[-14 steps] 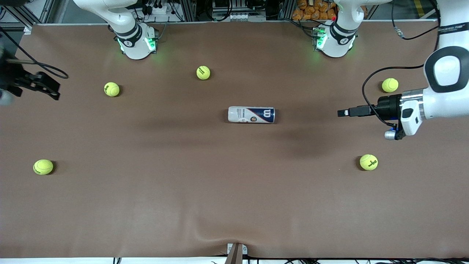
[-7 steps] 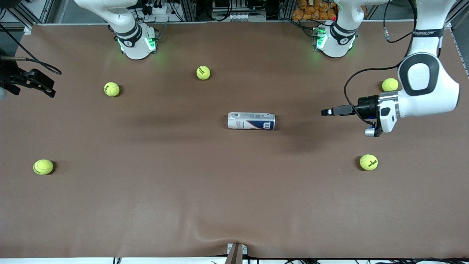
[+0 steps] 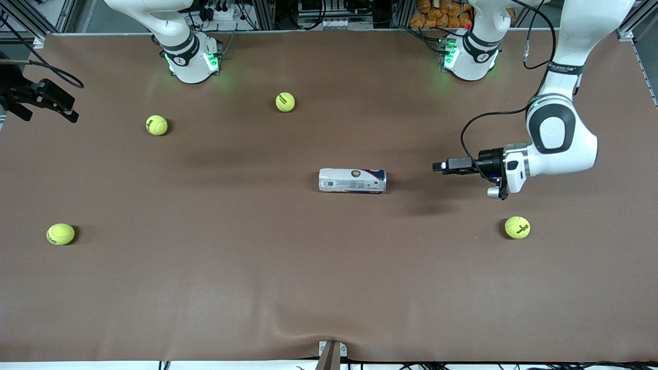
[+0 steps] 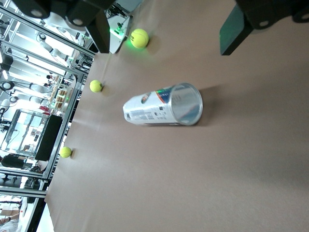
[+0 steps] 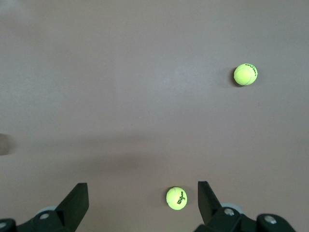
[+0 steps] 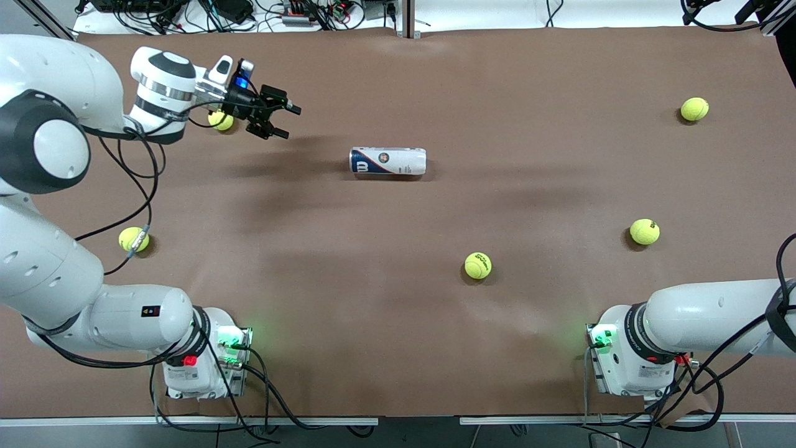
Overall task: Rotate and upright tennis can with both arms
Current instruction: 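Move the left gripper toward the can's end while the right gripper retracts, then grasp the can's end with the left gripper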
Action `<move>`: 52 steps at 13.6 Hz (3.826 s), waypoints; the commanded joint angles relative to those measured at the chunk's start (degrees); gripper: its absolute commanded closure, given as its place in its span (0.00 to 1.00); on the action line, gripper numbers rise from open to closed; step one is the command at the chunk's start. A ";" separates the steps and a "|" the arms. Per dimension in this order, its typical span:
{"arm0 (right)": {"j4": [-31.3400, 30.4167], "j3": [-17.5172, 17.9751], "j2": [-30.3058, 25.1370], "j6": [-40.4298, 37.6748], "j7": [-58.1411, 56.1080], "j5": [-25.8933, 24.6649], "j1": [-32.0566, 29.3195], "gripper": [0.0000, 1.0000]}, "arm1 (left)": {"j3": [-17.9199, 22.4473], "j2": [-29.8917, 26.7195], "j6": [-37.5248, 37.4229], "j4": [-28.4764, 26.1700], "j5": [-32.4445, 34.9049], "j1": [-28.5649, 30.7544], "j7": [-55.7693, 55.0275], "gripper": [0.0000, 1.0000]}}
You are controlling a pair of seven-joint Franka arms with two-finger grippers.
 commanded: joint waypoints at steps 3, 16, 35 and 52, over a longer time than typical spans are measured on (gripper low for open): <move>-1.64 0.33 -2.02 1.15 -1.29 1.32 -1.00 0.00 | -3.28 7.70 2.56 1.01 -12.59 -0.23 11.72 0.00; 10.40 -1.34 9.32 -2.53 -3.23 1.23 1.29 0.00 | -4.08 13.60 6.43 0.92 -26.23 -9.02 18.60 0.00; 10.14 -1.34 8.70 -5.35 -2.96 1.41 0.14 0.00 | -5.58 16.66 6.69 2.06 -27.29 -11.39 18.77 0.66; 10.05 -1.34 8.97 -5.00 -2.61 1.41 0.41 0.00 | -5.40 8.50 11.69 11.90 -15.19 -18.24 -11.51 1.00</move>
